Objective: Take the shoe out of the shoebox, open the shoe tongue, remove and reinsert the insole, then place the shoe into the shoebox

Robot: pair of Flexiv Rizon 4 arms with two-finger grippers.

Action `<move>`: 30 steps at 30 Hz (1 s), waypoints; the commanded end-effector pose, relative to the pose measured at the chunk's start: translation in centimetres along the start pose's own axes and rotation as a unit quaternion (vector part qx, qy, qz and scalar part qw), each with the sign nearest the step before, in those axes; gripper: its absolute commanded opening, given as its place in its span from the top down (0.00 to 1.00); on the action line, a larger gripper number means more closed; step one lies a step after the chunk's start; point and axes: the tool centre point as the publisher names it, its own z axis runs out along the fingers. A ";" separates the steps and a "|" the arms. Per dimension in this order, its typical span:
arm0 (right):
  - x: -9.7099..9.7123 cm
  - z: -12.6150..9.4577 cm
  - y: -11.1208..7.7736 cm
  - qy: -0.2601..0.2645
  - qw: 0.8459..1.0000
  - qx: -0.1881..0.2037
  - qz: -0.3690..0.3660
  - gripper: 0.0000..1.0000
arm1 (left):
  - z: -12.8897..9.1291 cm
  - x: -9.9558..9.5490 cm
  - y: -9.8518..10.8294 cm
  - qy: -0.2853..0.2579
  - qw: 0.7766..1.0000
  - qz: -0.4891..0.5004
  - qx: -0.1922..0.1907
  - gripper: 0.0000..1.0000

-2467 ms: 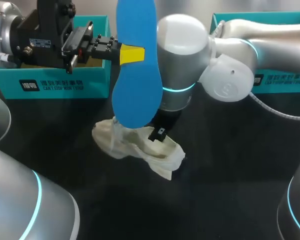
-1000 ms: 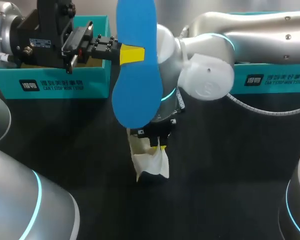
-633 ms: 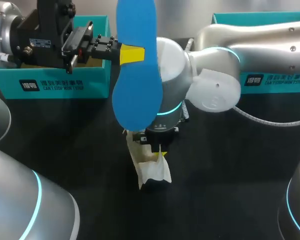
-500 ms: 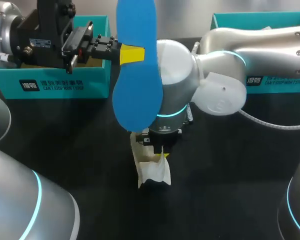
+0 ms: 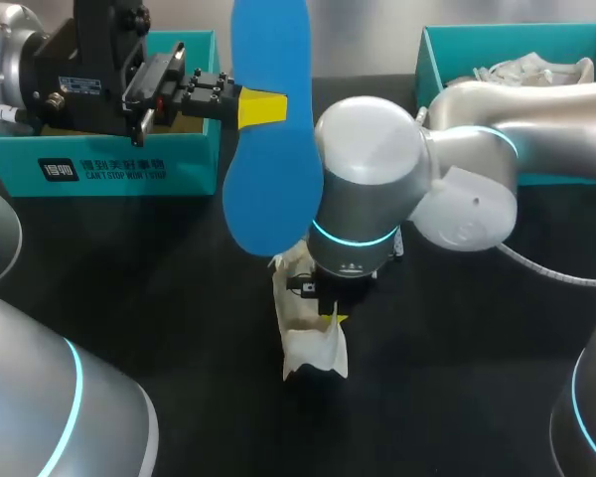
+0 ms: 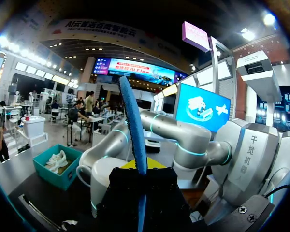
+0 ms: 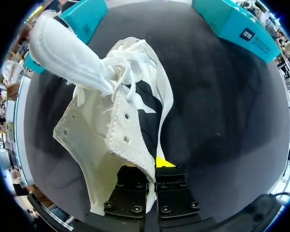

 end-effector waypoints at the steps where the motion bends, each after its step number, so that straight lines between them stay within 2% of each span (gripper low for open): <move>1: -0.5 0.7 0.1 0.014 1.000 0.006 0.002 1.00 | 0.1 -0.2 0.0 0.001 1.000 0.000 -0.001 1.00; 13: -1.1 1.5 0.4 0.023 1.000 0.015 0.011 1.00 | 0.1 -0.2 0.0 0.001 1.000 0.000 -0.001 1.00; 14: -1.1 1.5 0.4 0.024 1.000 0.015 0.011 0.94 | 0.1 -0.2 0.0 0.001 1.000 0.000 -0.001 1.00; 15: -1.1 1.4 0.4 0.024 1.000 0.016 0.011 0.77 | 0.1 -0.2 0.0 0.001 1.000 0.000 -0.001 1.00; 16: -1.1 1.3 0.5 0.025 1.000 0.015 0.011 0.19 | 0.1 -0.2 0.0 0.001 1.000 0.000 -0.001 1.00; 17: -1.1 1.2 0.5 0.025 1.000 0.015 0.011 0.00 | 0.1 -0.2 0.0 0.001 1.000 0.000 -0.001 1.00; 23: -1.5 0.1 0.5 0.030 0.999 0.021 0.018 0.00 | 0.1 -0.2 0.0 0.001 1.000 0.000 -0.001 1.00; 26: -1.9 -1.0 0.3 0.034 0.999 0.026 0.027 0.00 | 0.1 -0.2 0.0 0.001 1.000 0.000 -0.001 1.00; 30: -2.6 -3.3 0.4 0.069 0.997 0.006 0.025 0.00 | 0.1 -0.2 0.0 0.001 1.000 0.000 -0.001 1.00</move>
